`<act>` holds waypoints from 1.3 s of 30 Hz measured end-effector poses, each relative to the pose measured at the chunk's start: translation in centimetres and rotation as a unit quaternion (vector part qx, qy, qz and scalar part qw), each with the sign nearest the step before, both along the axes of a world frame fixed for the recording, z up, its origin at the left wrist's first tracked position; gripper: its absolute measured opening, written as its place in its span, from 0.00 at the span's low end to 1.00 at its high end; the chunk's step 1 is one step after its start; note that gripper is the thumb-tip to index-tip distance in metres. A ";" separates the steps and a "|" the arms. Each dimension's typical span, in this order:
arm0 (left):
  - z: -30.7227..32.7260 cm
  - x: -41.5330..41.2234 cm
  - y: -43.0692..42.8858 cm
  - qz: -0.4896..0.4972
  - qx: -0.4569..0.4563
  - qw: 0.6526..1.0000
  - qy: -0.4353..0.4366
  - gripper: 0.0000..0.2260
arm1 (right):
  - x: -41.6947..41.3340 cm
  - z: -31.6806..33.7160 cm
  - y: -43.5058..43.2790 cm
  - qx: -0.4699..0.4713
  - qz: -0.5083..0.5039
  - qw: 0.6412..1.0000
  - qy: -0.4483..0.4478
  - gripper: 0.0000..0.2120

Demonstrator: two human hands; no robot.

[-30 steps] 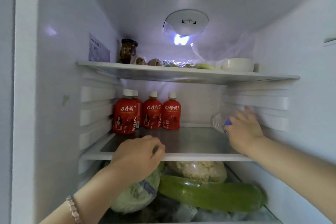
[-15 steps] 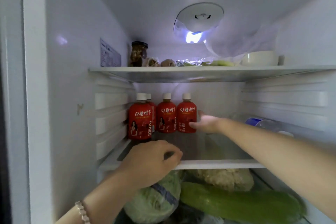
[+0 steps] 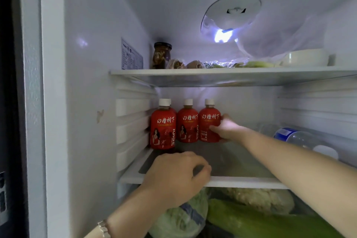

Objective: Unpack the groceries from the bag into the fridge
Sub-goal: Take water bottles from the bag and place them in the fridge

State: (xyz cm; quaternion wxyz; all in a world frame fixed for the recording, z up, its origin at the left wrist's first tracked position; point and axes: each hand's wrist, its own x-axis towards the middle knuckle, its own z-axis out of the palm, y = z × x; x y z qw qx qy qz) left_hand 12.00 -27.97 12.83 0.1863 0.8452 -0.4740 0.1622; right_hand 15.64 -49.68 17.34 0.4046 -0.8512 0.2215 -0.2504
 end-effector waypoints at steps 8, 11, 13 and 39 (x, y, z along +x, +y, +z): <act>0.2 -0.3 0.3 0.008 0.011 1.000 0.006 0.15 | -4.3 1.7 1.0 -0.310 -0.068 0.937 0.148 0.21; 0.1 -0.4 0.2 0.012 0.015 1.000 -0.002 0.15 | -7.9 2.0 -1.0 -0.442 -0.195 0.838 0.252 0.20; 0.0 -0.4 0.3 0.015 0.011 1.000 -0.010 0.15 | -10.4 1.7 -2.7 -0.457 -0.213 0.804 0.315 0.17; -4.0 -9.9 8.3 0.193 0.046 0.979 0.057 0.25 | -20.2 -0.9 11.2 -0.355 0.278 0.889 0.081 0.13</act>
